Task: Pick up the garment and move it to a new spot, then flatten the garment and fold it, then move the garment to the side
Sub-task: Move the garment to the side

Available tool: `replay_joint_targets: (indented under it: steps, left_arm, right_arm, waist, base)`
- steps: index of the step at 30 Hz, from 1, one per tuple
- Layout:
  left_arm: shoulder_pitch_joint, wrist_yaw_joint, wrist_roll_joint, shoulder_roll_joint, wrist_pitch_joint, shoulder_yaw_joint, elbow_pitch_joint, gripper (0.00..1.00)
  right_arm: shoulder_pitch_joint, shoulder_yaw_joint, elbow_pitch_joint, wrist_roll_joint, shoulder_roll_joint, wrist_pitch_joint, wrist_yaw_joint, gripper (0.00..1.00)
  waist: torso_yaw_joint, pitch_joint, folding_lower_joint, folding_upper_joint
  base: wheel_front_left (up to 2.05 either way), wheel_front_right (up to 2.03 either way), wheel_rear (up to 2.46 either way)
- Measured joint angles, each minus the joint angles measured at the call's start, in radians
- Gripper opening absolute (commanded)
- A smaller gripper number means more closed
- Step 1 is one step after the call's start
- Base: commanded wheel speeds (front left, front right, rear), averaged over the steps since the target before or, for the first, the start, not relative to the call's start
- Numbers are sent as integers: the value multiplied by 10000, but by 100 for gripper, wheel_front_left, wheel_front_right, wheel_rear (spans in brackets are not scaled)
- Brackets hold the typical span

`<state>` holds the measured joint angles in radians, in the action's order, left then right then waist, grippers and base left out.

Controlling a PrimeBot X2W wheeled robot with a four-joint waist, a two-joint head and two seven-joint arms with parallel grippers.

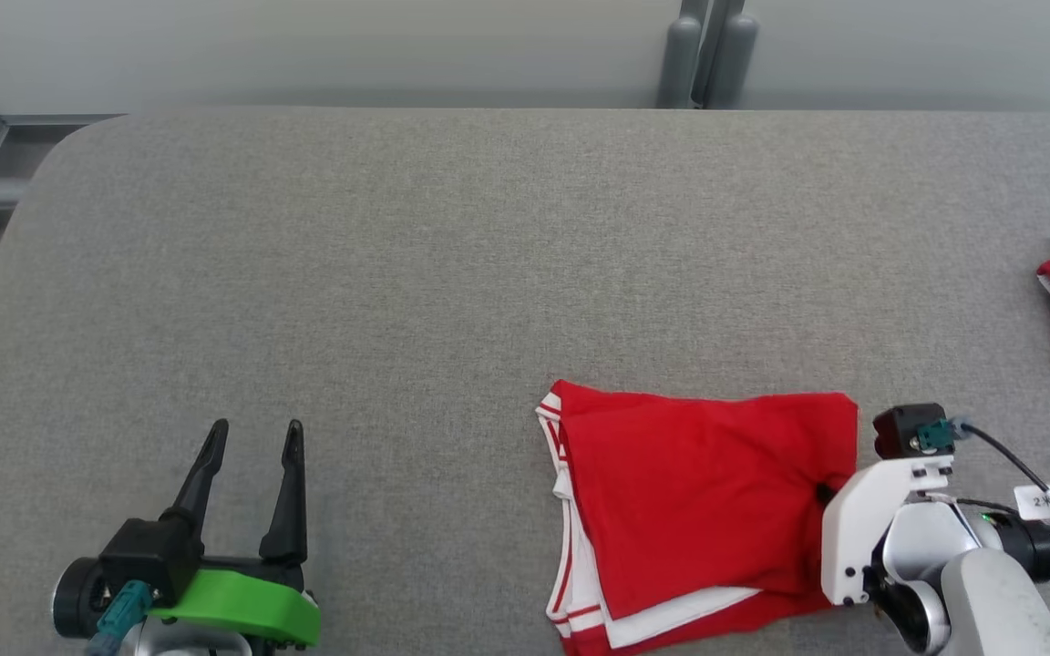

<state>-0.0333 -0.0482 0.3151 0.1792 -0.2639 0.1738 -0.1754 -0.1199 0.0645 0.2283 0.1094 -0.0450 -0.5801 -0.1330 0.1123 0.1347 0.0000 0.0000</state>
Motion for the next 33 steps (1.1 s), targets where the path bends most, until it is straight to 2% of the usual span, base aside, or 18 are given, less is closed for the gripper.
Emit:
replay_joint_targets:
  steps: [4,9,15,25,33]
  left_arm:
    - [-195,2,-98,-50,0,-58,192,100]
    - [-449,-4,-293,-82,-2,-186,658,100]
    - [-845,-59,-608,-138,0,-180,1141,100]
    - [-1242,-148,-895,-138,-2,-117,1507,100]
    - [-1235,-182,-1068,142,125,-48,1791,100]
  right_arm:
    - [-795,-366,-42,-334,-159,-339,12,0]
    - [-2586,-1106,146,-282,-963,-711,13,0]
    - [-4222,-1417,280,-86,-1659,-890,13,0]
    - [-5490,-1384,119,-23,-2963,-1055,13,0]
    - [-6718,-1172,460,-29,-3294,-738,13,0]
  waist:
    - [-291,105,0,0]
    - [-916,387,0,0]
    - [-1691,845,0,0]
    - [-2948,1518,0,0]
    - [-3811,2242,0,0]
  base:
    - [0,0,0]
    - [0,0,0]
    - [0,0,0]
    - [0,0,0]
    - [0,0,0]
